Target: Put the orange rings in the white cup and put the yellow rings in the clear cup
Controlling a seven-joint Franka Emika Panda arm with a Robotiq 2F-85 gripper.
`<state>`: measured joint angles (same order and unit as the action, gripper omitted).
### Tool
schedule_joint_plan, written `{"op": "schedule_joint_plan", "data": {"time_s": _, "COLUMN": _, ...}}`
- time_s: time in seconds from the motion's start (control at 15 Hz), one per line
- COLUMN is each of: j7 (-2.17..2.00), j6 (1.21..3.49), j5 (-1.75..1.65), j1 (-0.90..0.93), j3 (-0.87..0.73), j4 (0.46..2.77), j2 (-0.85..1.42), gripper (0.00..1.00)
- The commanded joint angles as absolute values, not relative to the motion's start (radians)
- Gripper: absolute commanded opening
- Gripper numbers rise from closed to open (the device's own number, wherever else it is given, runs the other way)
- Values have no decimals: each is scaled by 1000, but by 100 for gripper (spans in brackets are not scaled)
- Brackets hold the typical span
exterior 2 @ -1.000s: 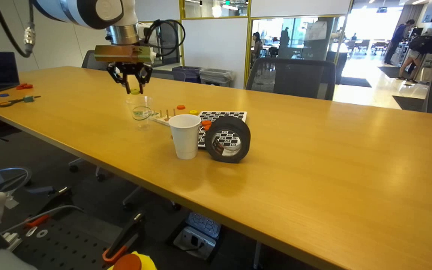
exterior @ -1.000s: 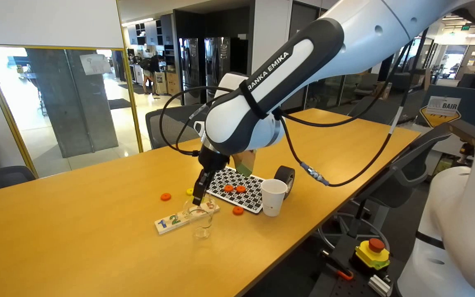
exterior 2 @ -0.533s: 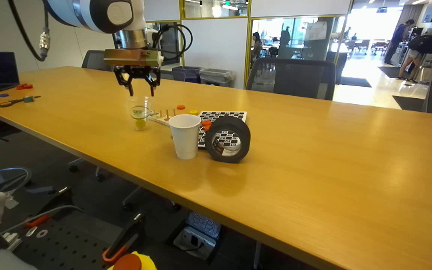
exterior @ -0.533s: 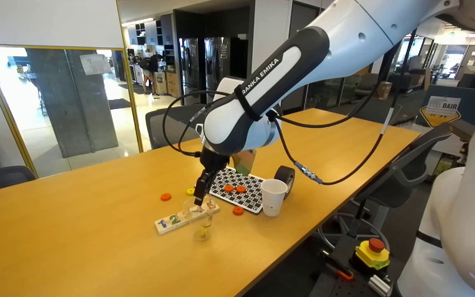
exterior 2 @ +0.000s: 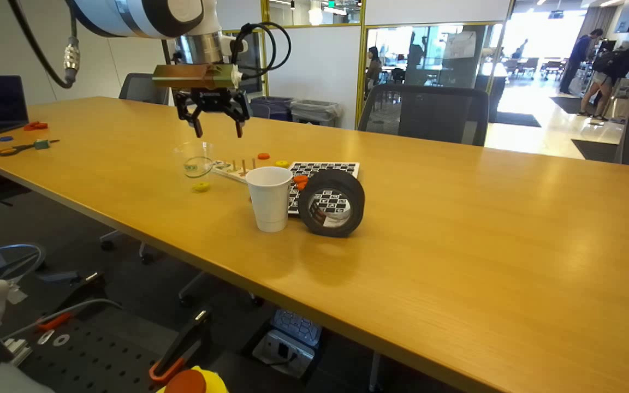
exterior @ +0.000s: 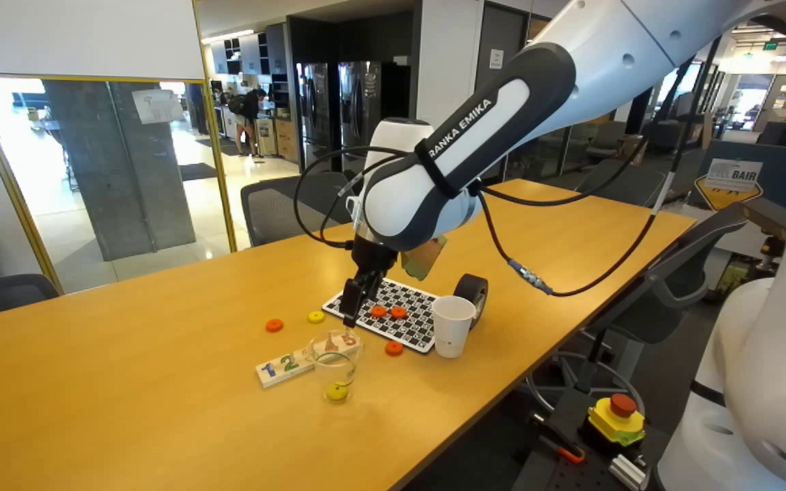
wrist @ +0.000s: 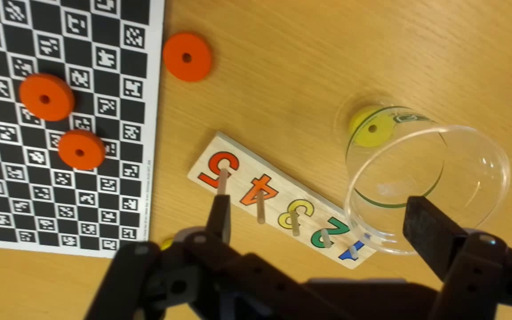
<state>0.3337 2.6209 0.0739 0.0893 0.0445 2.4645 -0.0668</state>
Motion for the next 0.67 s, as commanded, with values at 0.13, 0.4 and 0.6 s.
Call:
{"op": "schedule_joint_plan", "data": {"time_s": 0.13, "j7": 340, "j6": 2587, "j5": -126, "j1": 31, "j3": 9, "j4": 2553, "j2": -163, "gripper": 100}}
{"op": "schedule_joint_plan", "data": {"time_s": 0.4, "j7": 586, "j6": 2611, "j5": -148, "j1": 40, "j3": -30, "j4": 2555, "j2": -95, "gripper": 100}}
{"op": "schedule_joint_plan", "data": {"time_s": 0.6, "j7": 740, "j6": 2608, "j5": -145, "j1": 44, "j3": -21, "j4": 2508, "j2": -17, "gripper": 100}}
